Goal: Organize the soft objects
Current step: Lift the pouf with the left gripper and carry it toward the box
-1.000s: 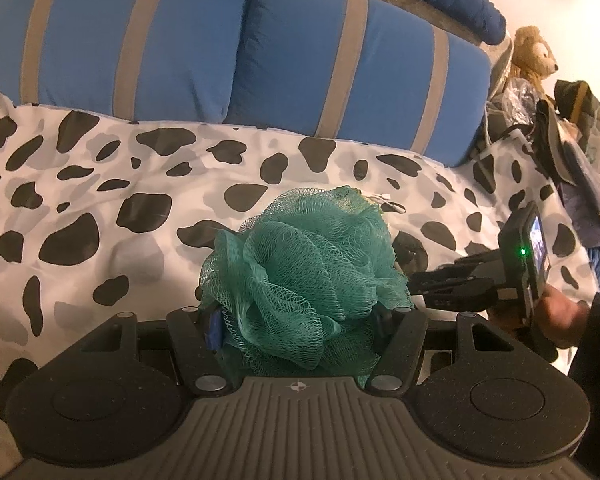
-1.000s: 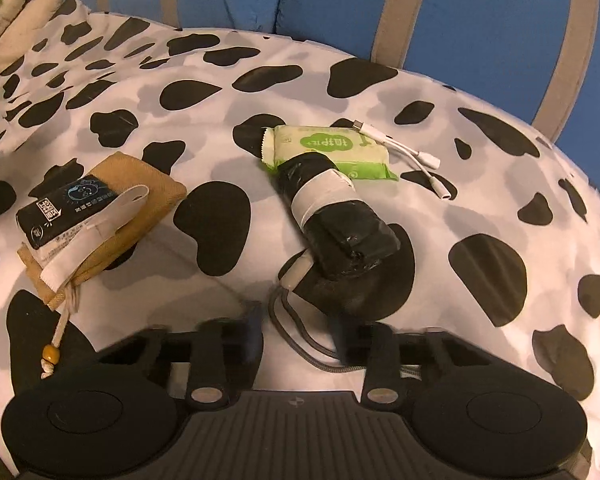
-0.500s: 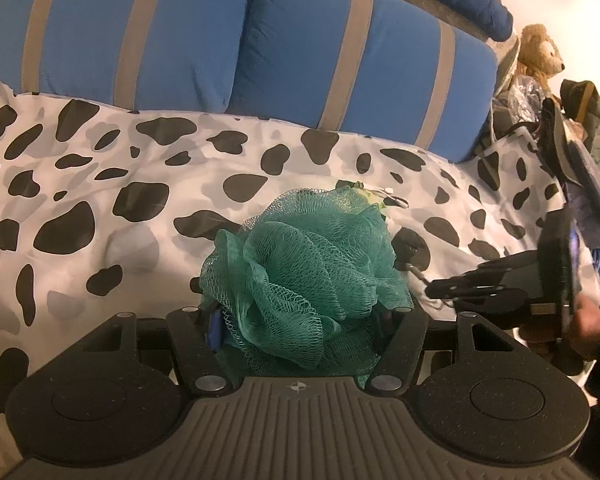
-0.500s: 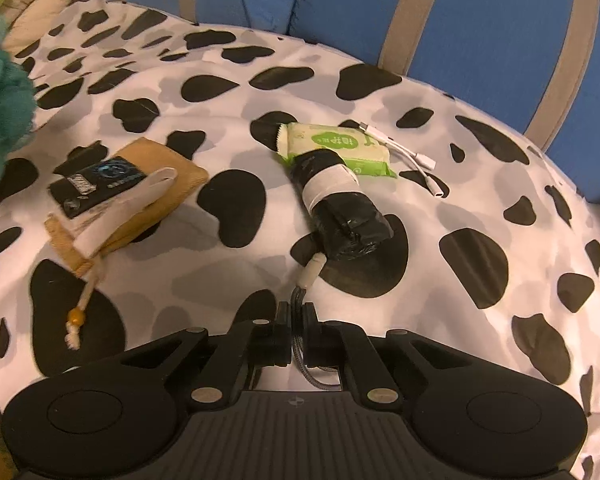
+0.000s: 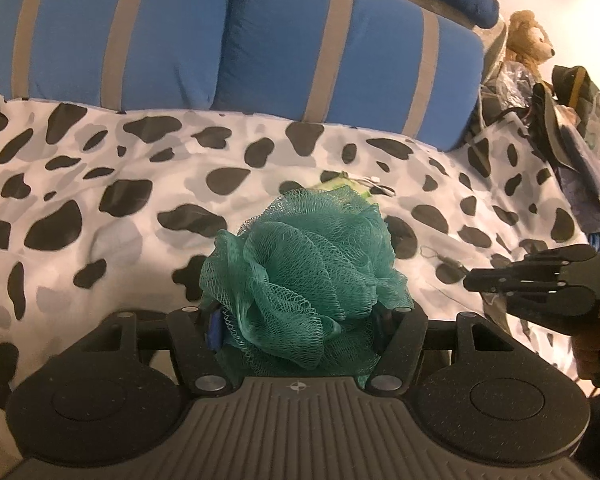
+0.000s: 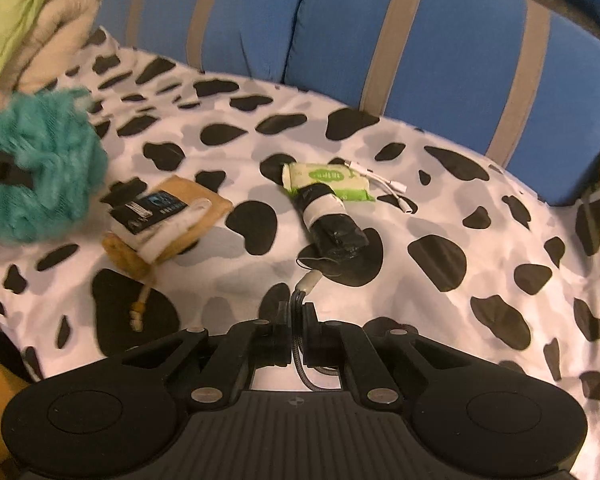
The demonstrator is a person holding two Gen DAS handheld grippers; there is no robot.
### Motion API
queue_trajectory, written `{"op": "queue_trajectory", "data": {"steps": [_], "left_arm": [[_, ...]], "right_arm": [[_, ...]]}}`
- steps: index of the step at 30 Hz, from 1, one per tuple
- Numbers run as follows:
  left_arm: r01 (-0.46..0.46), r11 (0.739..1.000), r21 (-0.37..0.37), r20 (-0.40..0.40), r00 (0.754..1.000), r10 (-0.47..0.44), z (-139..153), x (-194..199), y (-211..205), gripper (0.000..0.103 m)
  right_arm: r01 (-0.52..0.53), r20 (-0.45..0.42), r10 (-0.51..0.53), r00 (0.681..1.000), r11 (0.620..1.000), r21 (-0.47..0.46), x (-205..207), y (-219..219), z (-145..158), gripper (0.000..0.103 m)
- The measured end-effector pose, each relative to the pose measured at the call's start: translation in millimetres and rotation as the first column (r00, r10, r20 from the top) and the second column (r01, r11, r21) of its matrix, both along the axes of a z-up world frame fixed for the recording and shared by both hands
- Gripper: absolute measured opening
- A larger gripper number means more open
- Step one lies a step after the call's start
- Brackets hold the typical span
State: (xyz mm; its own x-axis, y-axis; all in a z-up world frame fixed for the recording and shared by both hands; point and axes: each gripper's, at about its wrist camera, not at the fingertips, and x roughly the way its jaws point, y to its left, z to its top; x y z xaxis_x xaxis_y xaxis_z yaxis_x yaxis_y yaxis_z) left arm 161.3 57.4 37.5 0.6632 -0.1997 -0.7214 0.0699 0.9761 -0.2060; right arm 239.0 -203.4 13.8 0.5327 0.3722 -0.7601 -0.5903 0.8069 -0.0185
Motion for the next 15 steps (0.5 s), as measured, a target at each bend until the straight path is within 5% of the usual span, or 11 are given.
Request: {"op": "queue_trajectory", "data": {"steps": [15], "left_arm": [[0.048,0.999,-0.013,-0.027,0.998,-0.048,-6.3,-47.9,-33.3,0.062]], "right_arm": [[-0.003,-0.002,0.003,1.0,0.999,0.048,-75.3,-17.6,19.2,0.007]]}}
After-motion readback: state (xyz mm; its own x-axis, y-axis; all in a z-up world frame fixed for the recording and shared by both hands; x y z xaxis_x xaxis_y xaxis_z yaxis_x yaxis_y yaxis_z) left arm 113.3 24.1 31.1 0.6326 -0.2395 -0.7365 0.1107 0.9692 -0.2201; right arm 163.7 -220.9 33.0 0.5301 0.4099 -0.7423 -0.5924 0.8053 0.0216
